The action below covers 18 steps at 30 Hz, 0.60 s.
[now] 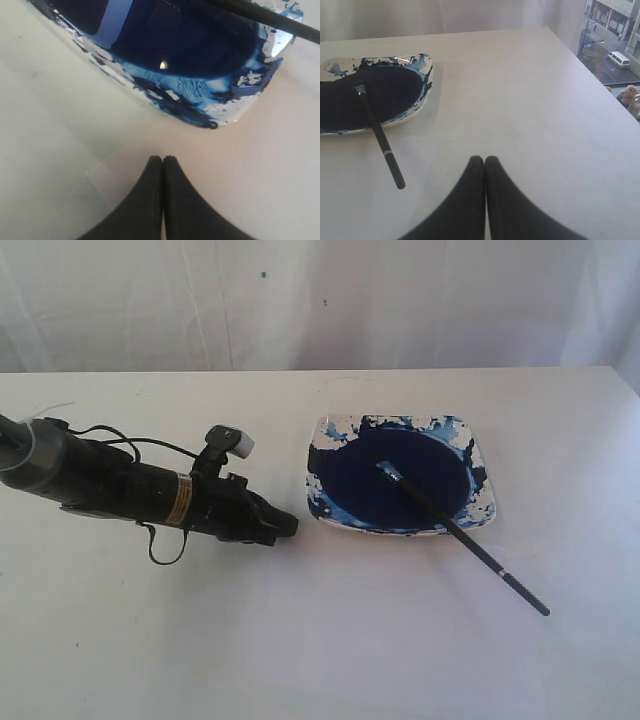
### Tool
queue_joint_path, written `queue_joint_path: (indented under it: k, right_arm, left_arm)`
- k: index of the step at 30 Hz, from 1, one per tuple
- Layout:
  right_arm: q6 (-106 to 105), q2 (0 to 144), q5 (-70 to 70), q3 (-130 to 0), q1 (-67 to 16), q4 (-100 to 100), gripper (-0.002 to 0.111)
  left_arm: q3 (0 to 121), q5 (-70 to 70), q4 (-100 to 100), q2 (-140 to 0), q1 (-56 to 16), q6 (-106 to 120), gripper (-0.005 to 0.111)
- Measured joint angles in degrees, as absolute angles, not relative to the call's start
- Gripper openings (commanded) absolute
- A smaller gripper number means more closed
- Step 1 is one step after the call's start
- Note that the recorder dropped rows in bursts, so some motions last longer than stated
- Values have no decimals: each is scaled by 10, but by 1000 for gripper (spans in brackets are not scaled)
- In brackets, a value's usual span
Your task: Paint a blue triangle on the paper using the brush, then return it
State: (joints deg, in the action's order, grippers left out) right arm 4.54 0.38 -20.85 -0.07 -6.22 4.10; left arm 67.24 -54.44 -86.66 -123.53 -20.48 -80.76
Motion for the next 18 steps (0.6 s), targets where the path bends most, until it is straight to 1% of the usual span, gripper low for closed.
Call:
queue_joint_path:
  k: [18]
  right_arm:
    - [45,4,-209,-1,-62,41,0]
  left_arm:
    - [672,-535,-867,-1235,-205,-808,0]
